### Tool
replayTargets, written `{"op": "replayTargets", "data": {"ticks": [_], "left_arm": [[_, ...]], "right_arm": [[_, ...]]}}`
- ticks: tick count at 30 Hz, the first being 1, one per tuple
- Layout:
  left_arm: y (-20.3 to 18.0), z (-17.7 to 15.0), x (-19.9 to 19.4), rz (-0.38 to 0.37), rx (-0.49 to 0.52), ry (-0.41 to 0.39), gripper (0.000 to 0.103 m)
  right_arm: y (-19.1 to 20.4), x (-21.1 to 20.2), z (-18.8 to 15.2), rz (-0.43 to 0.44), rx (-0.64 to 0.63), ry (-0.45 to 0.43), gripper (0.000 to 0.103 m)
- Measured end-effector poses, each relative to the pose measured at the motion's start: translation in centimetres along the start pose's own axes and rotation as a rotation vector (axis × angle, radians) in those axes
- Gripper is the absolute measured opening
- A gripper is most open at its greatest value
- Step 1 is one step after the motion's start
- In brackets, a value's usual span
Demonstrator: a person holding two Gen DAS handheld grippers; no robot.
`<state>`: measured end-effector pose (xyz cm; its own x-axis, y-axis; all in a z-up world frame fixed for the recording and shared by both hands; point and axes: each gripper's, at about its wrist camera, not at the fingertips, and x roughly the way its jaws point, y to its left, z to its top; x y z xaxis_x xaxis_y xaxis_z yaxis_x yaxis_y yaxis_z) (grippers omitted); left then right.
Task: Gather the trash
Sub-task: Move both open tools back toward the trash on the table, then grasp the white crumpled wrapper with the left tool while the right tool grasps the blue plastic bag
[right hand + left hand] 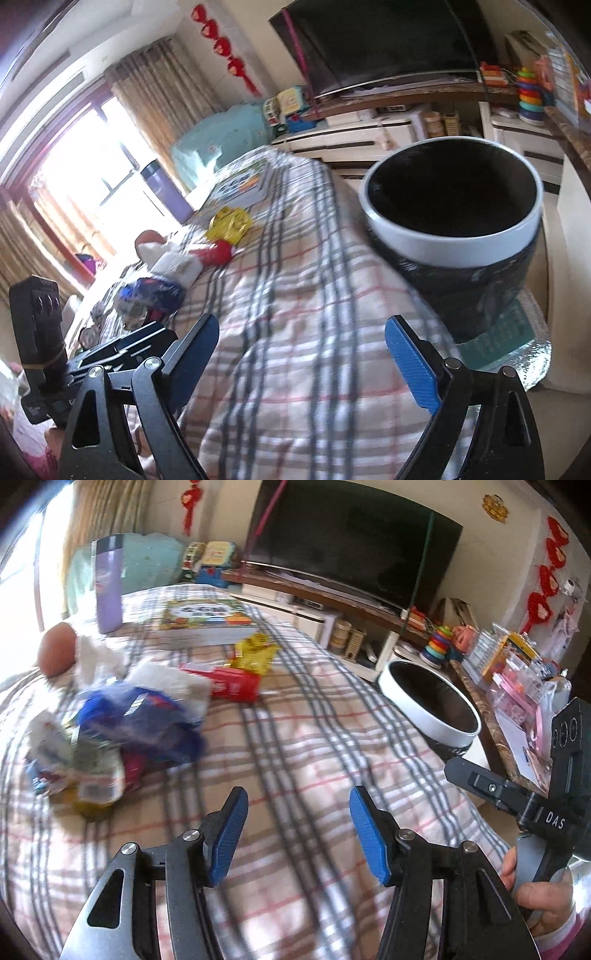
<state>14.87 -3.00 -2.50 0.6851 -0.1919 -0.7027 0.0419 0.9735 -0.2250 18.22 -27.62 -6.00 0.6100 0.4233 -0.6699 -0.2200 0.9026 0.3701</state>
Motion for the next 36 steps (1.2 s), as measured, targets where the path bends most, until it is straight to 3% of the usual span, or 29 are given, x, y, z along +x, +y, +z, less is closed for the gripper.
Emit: {"op": "replayTargets", "data": {"ticks": [10, 12, 16, 25, 31, 36], "left_arm": [[3.4, -2.0, -3.4, 0.047, -0.089, -0.015, 0.057], [4.1, -2.2, -4.1, 0.059, -0.106, -0.02, 0.057], [5.9, -2.3, -5.1, 0.085, -0.145, -0.03, 0.057], [11.3, -2.6, -6.8, 0.154, -0.252, -0.05, 0.057], [14.0, -1.5, -6.4, 0.147, -0.321, -0.043, 0.058], [15.4, -0.2, -5.0, 0.116, -0.347, -0.032, 0.06]], "right_arm": [[5.5, 1.9, -2.0, 0.042, -0.175, -0.045, 0.094], [6.7, 2.6, -2.3, 0.044, -0.22, -0.015, 0.099], [8.6, 4.4, -2.5, 0.077, -0.229, 0.082, 0.099], [11.1, 7.4, -2.0, 0.121, -0.224, 0.158, 0.099], [13.0, 8.3, -1.5, 0.143, -0.28, 0.123, 0.098], [14.7, 9.9, -0.7, 0.18, -0.331, 0.138, 0.091]]}}
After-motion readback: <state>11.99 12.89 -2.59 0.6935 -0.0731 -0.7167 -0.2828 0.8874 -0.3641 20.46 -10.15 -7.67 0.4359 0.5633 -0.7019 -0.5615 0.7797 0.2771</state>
